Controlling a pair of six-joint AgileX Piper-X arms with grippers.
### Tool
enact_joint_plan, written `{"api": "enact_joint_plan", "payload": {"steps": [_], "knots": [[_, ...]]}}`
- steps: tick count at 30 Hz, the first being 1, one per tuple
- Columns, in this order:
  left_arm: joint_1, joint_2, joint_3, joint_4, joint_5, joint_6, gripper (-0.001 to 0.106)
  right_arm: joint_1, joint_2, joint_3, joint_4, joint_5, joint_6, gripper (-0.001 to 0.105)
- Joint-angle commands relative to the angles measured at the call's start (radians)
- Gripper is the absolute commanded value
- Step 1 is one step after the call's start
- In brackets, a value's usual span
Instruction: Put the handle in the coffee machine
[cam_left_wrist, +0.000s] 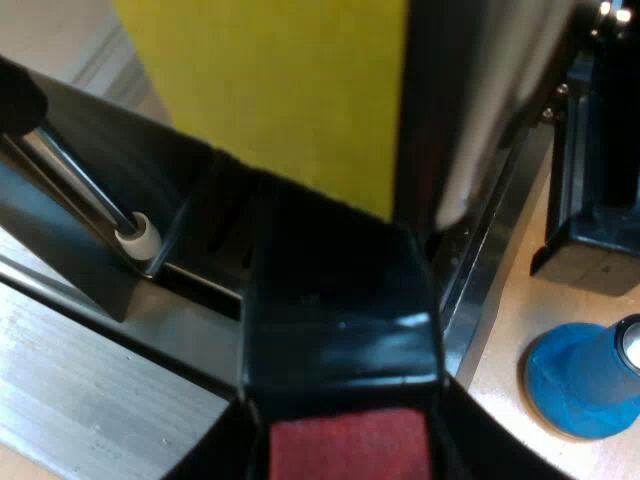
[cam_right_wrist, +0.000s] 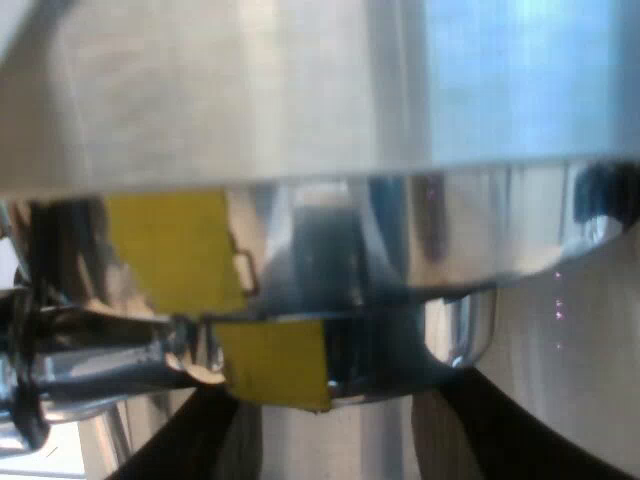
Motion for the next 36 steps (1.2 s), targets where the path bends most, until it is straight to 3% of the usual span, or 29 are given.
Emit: {"api": "enact_joint_plan", "payload": {"steps": [1,4,7,11,14,36], "knots": [[-0.001,-0.018,-0.036,-0.055,0.105,-0.004,0.001,-0.007,-0.015,-0.01,-0.059,-0.01,-0.021,0.037],[-0.001,-0.018,-0.036,-0.055,0.105,-0.004,0.002,-0.007,-0.015,-0.01,-0.059,-0.01,-0.021,0.037],[-0.001,-0.018,-0.036,-0.055,0.103,-0.004,0.01,-0.007,-0.015,-0.01,-0.059,-0.01,-0.021,0.037],[-0.001,-0.018,-0.036,-0.055,0.09,-0.004,0.039,-0.007,-0.015,-0.01,-0.059,-0.015,-0.021,0.037],[-0.001,-0.018,-0.036,-0.055,0.09,-0.004,0.054,-0.007,-0.015,-0.01,-0.059,-0.015,-0.021,0.037],[-0.001,-0.018,-0.042,-0.039,0.071,-0.004,0.056,-0.017,-0.015,-0.01,-0.12,-0.021,-0.021,0.037]]}}
